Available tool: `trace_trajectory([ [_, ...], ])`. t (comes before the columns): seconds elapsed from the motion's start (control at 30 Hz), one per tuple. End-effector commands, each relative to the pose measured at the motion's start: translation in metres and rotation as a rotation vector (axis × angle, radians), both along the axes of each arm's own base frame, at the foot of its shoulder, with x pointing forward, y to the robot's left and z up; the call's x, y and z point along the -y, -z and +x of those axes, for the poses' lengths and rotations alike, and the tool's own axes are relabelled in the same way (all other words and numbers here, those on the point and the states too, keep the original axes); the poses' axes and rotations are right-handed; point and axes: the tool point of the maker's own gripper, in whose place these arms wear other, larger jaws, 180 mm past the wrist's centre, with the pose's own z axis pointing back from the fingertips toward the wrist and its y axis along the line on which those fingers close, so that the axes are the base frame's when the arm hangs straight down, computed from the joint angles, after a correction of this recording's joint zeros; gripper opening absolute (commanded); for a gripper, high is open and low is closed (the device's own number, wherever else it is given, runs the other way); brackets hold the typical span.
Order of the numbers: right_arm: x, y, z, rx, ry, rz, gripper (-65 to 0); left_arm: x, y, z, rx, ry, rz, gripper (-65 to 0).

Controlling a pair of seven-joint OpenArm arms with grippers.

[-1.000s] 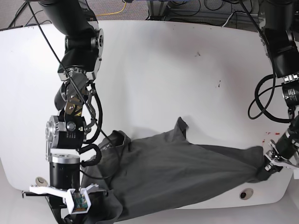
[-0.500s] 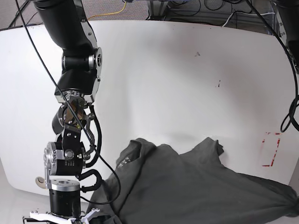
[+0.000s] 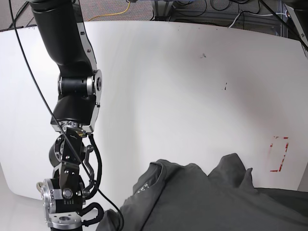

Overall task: Layout the t-shirt on the table in an organized manner, then fold the t-shirt properly
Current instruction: 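Stretch the shirt between both grippers, pulling the left gripper away from the right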

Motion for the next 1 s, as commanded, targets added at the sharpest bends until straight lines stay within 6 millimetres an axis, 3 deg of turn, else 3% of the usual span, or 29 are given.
trace_trajectory([
  [0.0,0.004,-0.035,-0.010,0.090,0.013,0.007,-65.0,-0.012,-0.041,-0.016,0.105,-0.032,0.009,-65.0],
  [0.1,0.002,-0.037,-0.009,0.081,0.002,-0.009,-65.0,-0.022,-0.051,-0.020,0.117,-0.054,0.012,-65.0],
  [0.27,-0.001,-0.038,-0.009,0.074,-0.010,-0.027,-65.0,-0.010,-0.061,-0.016,0.121,-0.033,0.045,-65.0],
  [0.43,-0.002,-0.011,-0.011,0.033,-0.010,-0.029,-65.0,0.001,-0.055,-0.015,0.098,0.007,0.055,-65.0],
  [0.7,-0.004,0.046,-0.030,-0.036,-0.015,-0.036,-65.0,0.019,-0.004,-0.009,-0.005,0.056,0.076,-65.0],
  [0.97,-0.008,0.111,-0.063,-0.127,-0.024,-0.039,-65.0,0.037,0.080,-0.018,-0.147,0.094,0.083,-65.0],
])
